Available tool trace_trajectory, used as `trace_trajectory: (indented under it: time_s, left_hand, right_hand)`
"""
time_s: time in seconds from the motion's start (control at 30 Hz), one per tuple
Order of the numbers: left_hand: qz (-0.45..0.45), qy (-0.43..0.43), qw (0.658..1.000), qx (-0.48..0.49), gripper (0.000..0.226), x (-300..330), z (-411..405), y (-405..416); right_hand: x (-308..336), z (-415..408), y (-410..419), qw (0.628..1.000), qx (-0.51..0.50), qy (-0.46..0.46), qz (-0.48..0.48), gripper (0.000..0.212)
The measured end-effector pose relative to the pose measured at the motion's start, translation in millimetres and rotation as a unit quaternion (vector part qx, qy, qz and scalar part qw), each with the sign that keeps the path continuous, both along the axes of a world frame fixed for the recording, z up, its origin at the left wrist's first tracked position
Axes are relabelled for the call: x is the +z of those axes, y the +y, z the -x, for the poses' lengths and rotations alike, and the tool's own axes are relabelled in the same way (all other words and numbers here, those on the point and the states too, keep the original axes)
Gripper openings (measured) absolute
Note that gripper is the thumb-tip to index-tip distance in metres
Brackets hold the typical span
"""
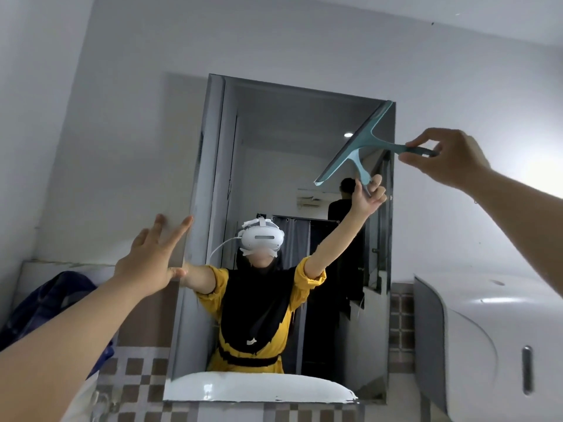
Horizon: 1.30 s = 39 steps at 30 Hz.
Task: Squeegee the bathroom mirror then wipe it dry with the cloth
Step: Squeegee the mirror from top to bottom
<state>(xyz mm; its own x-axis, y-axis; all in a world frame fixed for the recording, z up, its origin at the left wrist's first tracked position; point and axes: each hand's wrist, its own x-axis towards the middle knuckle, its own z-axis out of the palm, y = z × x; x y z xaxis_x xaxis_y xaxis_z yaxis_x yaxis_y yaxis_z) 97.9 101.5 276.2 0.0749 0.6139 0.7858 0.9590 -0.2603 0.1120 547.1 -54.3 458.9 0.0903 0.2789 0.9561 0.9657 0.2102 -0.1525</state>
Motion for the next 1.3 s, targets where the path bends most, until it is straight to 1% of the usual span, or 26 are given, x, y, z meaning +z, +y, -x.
trace_trajectory:
  time_s: [0.17, 0.27, 0.37, 0.5, 0.63, 0.73, 0.83, 0.9, 0.93, 1.0, 1.13, 1.23, 1.3]
  left_hand:
    - [-0.011, 0.002, 1.000, -0.003, 0.115, -1, 1, 2]
    - [-0.007, -0.001, 1.000, -0.012, 0.112, -1, 1, 4]
    - [-0.009, -0.002, 1.000, -0.021, 0.109, -2, 2, 6]
    - [-0.006, -0.003, 0.999, -0.034, 0.107, -1, 2, 5]
    - [-0.002, -0.007, 0.999, -0.042, 0.105, -1, 2, 5]
    - [0.009, -0.017, 0.999, -0.047, 0.105, -2, 1, 4]
    - [0.025, -0.031, 0.998, -0.051, 0.104, -2, 0, 0]
    - [0.028, -0.033, 0.998, -0.051, 0.102, -2, -1, -3]
    - [0.029, -0.034, 0.998, -0.050, 0.102, -1, -2, -5]
    - [0.034, -0.034, 0.998, -0.049, 0.102, -1, -2, -9]
    - [0.038, -0.035, 0.998, -0.043, 0.102, 0, -2, -11]
    - [0.038, -0.034, 0.998, -0.042, 0.102, 0, -2, -10]
    - [0.040, -0.033, 0.998, -0.044, 0.101, 0, -2, -9]
  right_hand:
    - [-22, 15, 9, 0.998, 0.004, 0.061, -0.013, 0.022]
    - [-38, 28, 16, 0.995, 0.017, 0.097, -0.011, 0.025]
    - [-49, 43, 21, 0.993, 0.021, 0.113, -0.008, 0.025]
    - [-59, 71, 27, 0.988, 0.043, 0.149, 0.000, 0.026]
    - [-72, 113, 39, 0.978, 0.041, 0.205, -0.026, 0.023]
    - [-80, 150, 49, 0.946, 0.098, 0.305, -0.049, 0.015]
    - [-86, 180, 57, 0.892, 0.176, 0.410, -0.077, 0.022]
    - [-88, 198, 59, 0.860, 0.204, 0.456, -0.106, 0.020]
    - [-89, 206, 59, 0.848, 0.213, 0.472, -0.118, 0.017]
    - [-93, 225, 61, 0.829, 0.229, 0.494, -0.127, 0.019]
    - [-107, 270, 67, 0.810, 0.274, 0.504, -0.118, 0.019]
    - [-112, 298, 72, 0.795, 0.304, 0.514, -0.104, 0.023]
    - [-114, 312, 73, 0.780, 0.321, 0.527, -0.103, 0.023]
